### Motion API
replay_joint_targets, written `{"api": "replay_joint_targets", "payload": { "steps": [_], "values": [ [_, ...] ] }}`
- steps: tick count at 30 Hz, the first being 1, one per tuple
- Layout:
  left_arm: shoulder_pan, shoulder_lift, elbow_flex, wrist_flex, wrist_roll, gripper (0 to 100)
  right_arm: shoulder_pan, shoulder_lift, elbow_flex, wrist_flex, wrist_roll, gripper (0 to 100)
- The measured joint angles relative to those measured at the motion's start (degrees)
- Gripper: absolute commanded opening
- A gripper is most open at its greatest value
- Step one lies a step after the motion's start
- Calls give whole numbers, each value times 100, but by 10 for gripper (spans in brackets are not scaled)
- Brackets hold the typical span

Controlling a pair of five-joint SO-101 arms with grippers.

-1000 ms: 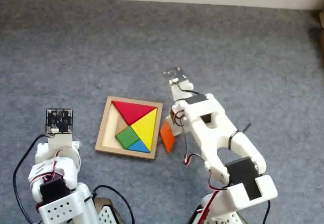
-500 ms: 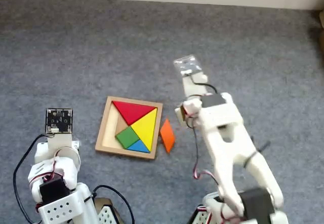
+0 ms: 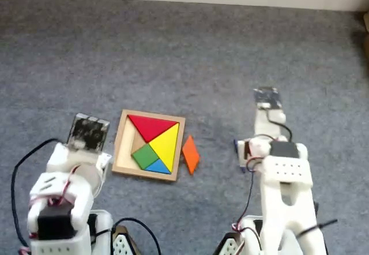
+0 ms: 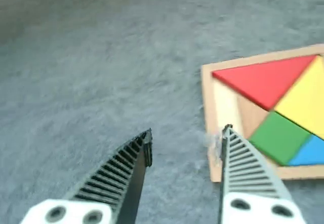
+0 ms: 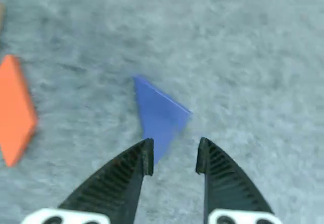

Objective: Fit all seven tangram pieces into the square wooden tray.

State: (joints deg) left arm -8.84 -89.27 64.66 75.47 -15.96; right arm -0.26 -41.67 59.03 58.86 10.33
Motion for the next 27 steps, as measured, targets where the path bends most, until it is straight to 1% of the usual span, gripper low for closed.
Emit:
{"api": "replay_joint_targets", "payload": {
  "steps": [4, 10, 14, 17, 22, 27],
  "values": [
    [765, 1495, -765, 0, 123, 229, 396, -396, 431, 0, 0, 146],
    [1996, 3666, -1793, 0, 1178, 229, 765, -818, 1002, -149, 0, 146],
    [2769, 4835, -2321, 0, 1618, 229, 1055, -993, 1424, -527, 0, 146],
    [3288, 5670, -2725, 0, 1943, 229, 1134, -1029, 1688, -730, 0, 146],
    [3851, 6875, -3226, -281, 2567, 229, 1134, -1037, 1952, -905, 0, 146],
    [4062, 7991, -3543, -738, 3103, 229, 1152, -1037, 1987, -941, 0, 146]
  ]
}}
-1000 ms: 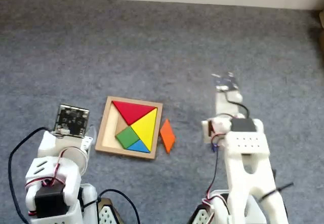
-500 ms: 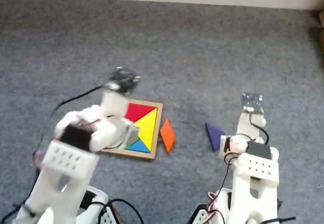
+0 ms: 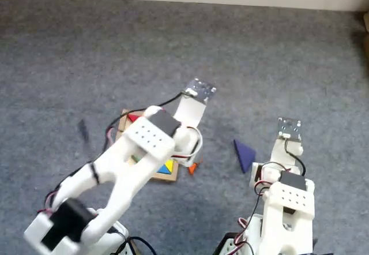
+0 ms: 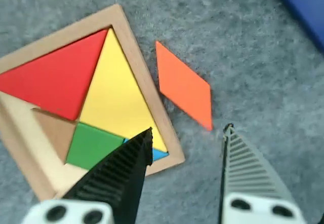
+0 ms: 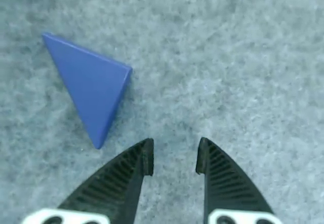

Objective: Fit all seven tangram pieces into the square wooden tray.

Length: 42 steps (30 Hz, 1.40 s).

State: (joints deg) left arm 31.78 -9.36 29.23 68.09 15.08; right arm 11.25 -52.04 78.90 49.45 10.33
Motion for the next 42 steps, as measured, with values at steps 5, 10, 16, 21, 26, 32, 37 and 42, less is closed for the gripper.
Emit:
{"api": "replay_joint_targets", "payload": {
  "steps": [5, 10, 16, 21, 26, 32, 37, 42],
  "values": [
    [-35, 993, -422, -132, 422, 229, 9, 0, 0, 0, 0, 146],
    [-35, 1934, -976, -167, 668, 229, 18, 0, 0, 0, 0, 146],
    [-35, 2725, -1635, -158, 747, 226, 18, 0, 281, -246, 0, 146],
    [97, 3244, -2084, -141, 747, 224, 18, 0, 308, -316, 0, 146],
    [167, 3508, -2435, 167, 747, 181, 18, 0, 308, -334, 0, 146],
    [290, 3666, -2725, 273, 756, 57, 18, 0, 308, -343, 0, 146],
    [378, 3701, -2813, 308, 413, 8, 18, 0, 308, -343, 0, 146],
    [334, 3578, -2919, 721, 369, 5, 18, 0, 308, -343, 0, 146]
  ]
}}
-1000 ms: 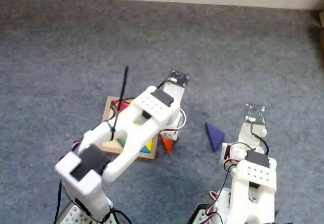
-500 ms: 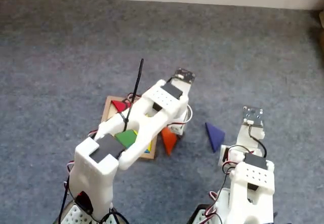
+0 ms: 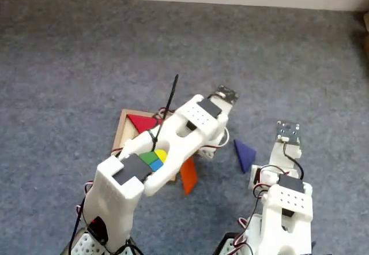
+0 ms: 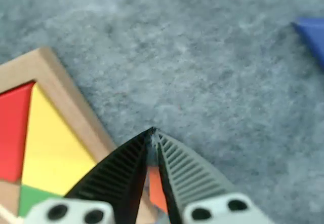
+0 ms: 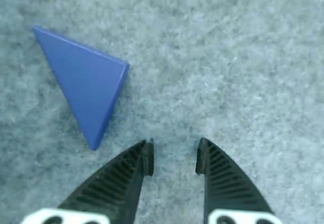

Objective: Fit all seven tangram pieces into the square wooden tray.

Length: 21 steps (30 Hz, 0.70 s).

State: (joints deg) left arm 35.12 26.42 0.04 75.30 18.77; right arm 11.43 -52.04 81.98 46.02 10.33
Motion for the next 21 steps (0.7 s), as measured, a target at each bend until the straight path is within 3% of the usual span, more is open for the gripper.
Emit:
{"api": "replay_joint_targets", "payload": {
  "steps": [5, 12, 21],
  "values": [
    [9, -818, 0, 624, 0, 37, 0, 0, 0, 0, 0, 146],
    [-9, -1609, 589, 1108, -9, 284, 0, 0, 0, 0, 0, 146],
    [18, -1732, 2013, 273, -9, 277, 0, 0, 0, 0, 0, 146]
  ]
}}
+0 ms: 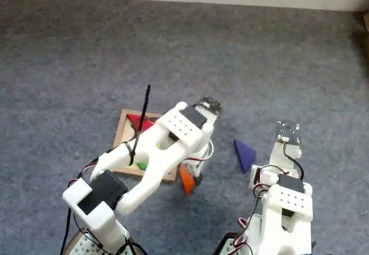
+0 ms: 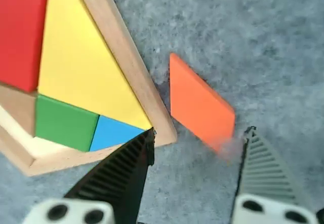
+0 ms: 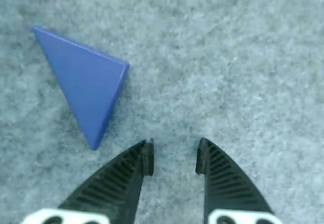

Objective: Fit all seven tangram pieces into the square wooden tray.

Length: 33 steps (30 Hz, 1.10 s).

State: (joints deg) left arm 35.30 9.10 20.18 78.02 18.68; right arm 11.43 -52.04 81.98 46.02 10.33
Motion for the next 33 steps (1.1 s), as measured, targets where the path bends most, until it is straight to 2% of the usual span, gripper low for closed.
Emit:
{"api": "replay_joint_targets", "payload": {
  "steps": [8, 15, 24, 33],
  "values": [
    [9, -149, 853, -1064, 26, 270, 0, 0, 0, 0, 0, 146],
    [62, -185, 905, -1354, 26, 120, 0, 0, 0, 0, 0, 146],
    [220, -114, 826, -1451, -18, 111, 0, 0, 0, 0, 0, 146],
    [158, -756, 905, -1451, -237, 111, 0, 0, 0, 0, 0, 146]
  ]
}}
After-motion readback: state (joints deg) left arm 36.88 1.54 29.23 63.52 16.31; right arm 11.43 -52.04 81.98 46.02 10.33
